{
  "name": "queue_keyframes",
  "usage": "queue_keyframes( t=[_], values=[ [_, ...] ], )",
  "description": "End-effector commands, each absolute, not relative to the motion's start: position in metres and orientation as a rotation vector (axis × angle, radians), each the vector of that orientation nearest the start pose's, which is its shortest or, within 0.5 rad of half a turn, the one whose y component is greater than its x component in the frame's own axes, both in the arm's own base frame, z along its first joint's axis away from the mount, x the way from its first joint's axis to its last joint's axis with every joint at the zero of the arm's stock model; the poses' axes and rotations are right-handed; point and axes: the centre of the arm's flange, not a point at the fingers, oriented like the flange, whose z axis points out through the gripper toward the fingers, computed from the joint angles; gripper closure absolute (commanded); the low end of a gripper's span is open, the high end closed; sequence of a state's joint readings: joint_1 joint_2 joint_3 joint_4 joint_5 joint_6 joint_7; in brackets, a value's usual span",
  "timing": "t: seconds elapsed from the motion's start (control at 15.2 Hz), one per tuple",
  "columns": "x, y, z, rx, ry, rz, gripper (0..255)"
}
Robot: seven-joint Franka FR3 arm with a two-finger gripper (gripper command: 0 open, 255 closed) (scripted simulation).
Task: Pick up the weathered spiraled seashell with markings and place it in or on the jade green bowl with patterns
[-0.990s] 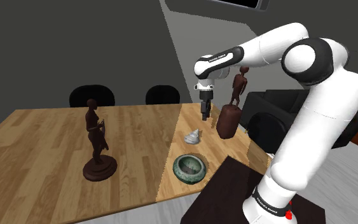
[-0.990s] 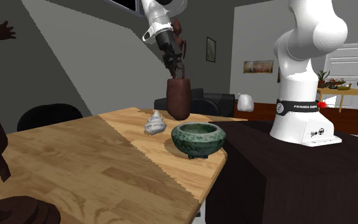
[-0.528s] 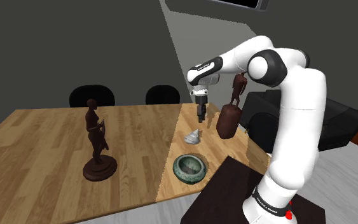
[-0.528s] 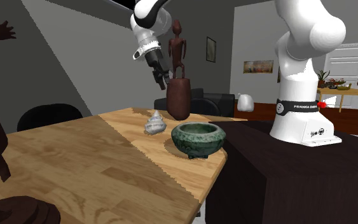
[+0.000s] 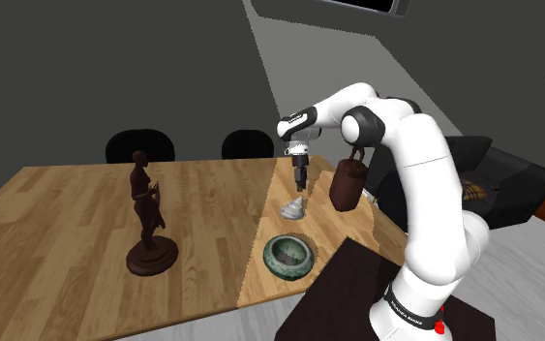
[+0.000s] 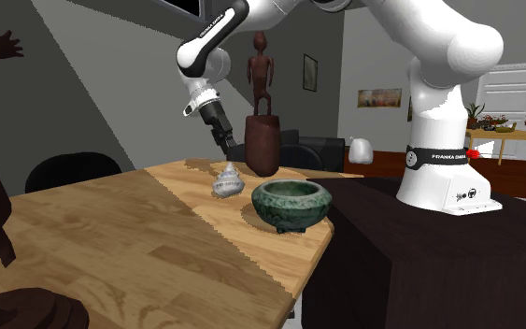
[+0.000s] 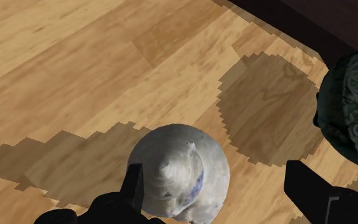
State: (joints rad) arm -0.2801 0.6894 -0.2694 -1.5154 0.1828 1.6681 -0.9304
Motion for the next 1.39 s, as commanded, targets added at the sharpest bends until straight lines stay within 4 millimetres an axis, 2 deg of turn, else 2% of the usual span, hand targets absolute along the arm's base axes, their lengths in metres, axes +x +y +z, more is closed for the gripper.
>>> queue_keyframes(
  t=[0.0,0.07,0.53,1.12,1.19,1.32],
  values=[
    [0.585,-0.317,0.217,-2.699,-0.462,0.55,0],
    [0.591,-0.323,0.207,-2.691,-0.466,0.557,0],
    [0.575,-0.313,0.175,-2.691,-0.466,0.557,0],
    [0.574,-0.313,0.173,-2.691,-0.466,0.557,0],
    [0.574,-0.313,0.173,-2.691,-0.466,0.557,255],
    [0.574,-0.313,0.173,-2.691,-0.466,0.557,255]
  ],
)
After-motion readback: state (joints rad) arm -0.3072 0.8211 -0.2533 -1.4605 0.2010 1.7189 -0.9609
